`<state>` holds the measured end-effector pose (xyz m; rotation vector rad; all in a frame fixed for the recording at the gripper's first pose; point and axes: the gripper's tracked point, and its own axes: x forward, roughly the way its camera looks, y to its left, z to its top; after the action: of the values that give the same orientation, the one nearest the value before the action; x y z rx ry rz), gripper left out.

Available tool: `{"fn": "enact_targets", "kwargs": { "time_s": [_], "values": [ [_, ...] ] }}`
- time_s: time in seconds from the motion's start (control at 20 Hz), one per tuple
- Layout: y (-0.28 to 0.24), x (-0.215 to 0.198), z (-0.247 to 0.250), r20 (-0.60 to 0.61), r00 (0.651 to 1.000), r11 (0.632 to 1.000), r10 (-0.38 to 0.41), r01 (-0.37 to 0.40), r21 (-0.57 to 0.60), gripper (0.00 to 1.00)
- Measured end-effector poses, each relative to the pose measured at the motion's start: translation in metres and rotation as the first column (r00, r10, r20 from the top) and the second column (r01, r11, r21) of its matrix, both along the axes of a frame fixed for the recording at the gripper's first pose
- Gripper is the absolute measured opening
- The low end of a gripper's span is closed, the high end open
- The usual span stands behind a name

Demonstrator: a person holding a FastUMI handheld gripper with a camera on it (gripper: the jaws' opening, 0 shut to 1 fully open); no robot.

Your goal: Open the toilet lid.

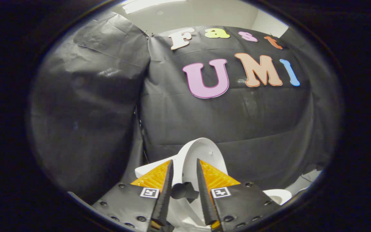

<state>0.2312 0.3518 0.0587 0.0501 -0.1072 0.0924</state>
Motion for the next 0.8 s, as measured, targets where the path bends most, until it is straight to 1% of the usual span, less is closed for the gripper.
{"fn": "enact_targets", "kwargs": {
  "time_s": [0.1,0.25,0.35,0.55,0.8],
  "values": [
    [-0.027,-0.006,0.0,0.0,1.0,1.0,-0.027,0.027,-0.012,0.47],
    [-0.069,-0.012,-0.005,-0.035,0.999,0.999,-0.038,0.038,-0.008,0.69],
    [-0.104,-0.017,-0.01,-0.057,0.996,0.997,-0.066,0.065,-0.03,0.84],
    [-0.169,-0.032,-0.017,-0.097,0.988,0.991,-0.118,0.11,-0.081,0.84],
    [-0.241,-0.058,-0.014,-0.102,0.982,0.984,-0.158,0.147,-0.105,0.84]
  ]
}}
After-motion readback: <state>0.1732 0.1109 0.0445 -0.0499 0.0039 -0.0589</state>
